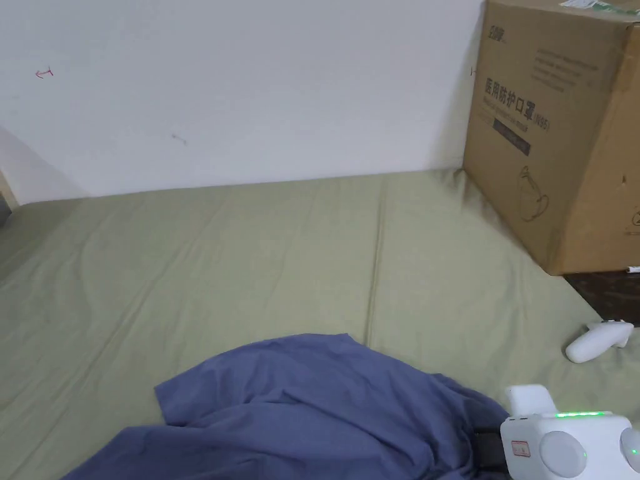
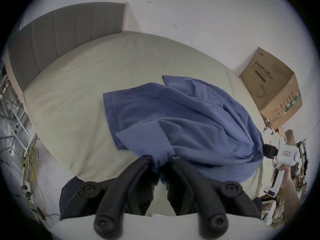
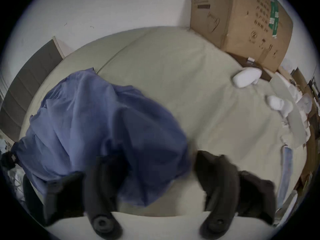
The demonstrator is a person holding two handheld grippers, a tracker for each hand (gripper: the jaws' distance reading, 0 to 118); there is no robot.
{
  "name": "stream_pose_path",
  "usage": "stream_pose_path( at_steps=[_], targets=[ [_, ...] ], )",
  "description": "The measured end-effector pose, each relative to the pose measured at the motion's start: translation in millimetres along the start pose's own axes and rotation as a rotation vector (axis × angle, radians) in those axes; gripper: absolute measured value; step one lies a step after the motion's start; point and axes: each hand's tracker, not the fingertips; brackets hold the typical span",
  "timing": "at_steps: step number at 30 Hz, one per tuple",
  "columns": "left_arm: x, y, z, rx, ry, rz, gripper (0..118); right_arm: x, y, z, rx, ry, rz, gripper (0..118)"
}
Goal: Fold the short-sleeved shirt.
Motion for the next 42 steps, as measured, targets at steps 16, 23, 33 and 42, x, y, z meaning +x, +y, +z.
stream_pose_path(
  at_steps=[16, 23, 33, 42],
  targets=[
    [10, 95, 81, 0.227, -0.139, -0.033, 12, -27, 53, 209, 0.417, 0.089, 0.007, 3],
    [26, 197, 162, 0.440, -0.204, -0.094, 12, -60, 91, 343, 0.670, 0.148, -0.040, 3],
    [60, 331, 171, 0.494, -0.273, -0.107, 12, -97, 189, 389, 0.823, 0.072, 0.009, 3],
    [109, 417, 78, 0.449, -0.333, -0.061, 12, -93, 269, 343, 0.918, -0.022, -0.035, 3]
  ],
)
